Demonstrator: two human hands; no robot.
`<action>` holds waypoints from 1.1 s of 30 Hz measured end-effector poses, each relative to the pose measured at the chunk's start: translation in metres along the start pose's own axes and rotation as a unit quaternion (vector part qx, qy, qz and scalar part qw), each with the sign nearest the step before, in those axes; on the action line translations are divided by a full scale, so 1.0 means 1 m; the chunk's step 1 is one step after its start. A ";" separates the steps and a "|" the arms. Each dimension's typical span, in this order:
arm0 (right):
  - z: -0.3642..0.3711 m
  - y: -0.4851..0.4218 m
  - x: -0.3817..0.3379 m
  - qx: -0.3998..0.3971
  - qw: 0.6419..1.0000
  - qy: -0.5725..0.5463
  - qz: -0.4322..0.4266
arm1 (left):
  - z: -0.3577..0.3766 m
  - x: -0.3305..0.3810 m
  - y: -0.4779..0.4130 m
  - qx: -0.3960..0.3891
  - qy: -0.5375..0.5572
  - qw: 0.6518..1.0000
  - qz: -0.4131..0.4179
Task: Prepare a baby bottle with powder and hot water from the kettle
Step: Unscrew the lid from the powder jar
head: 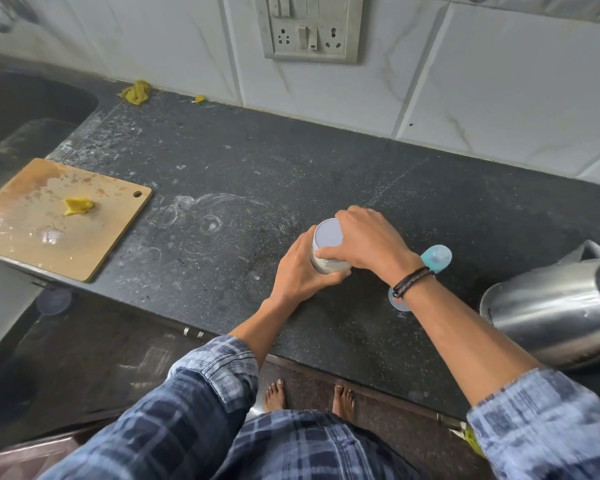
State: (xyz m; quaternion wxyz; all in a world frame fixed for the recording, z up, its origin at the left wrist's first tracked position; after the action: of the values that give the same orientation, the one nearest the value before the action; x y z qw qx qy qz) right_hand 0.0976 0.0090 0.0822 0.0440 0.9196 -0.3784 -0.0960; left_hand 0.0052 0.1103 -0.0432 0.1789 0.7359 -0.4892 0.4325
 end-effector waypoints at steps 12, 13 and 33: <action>-0.011 -0.004 0.004 -0.092 0.992 -0.005 -0.088 | 0.001 0.001 0.001 0.007 0.002 1.000 -0.018; -0.014 -0.006 0.004 -0.105 0.990 -0.008 -0.089 | 0.001 0.001 0.001 0.009 -0.002 1.000 -0.016; -0.008 -0.013 0.000 -0.123 0.989 -0.076 -0.027 | 0.004 -0.005 -0.002 -0.005 -0.017 1.000 -0.003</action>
State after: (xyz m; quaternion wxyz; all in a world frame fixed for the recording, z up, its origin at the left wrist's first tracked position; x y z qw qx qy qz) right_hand 0.1077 0.0183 0.0880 0.1252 0.9071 -0.3412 -0.2121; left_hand 0.0081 0.1112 -0.0489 0.1759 0.7434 -0.4923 0.4172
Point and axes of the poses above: each hand's wrist, its own y-axis away from the middle knuckle, its own z-axis out of the palm, x = y × z, the point moved 1 cm from there along -y, towards the middle knuckle, and after that the axes turned 2 degrees about z, right-handed, at the moved point
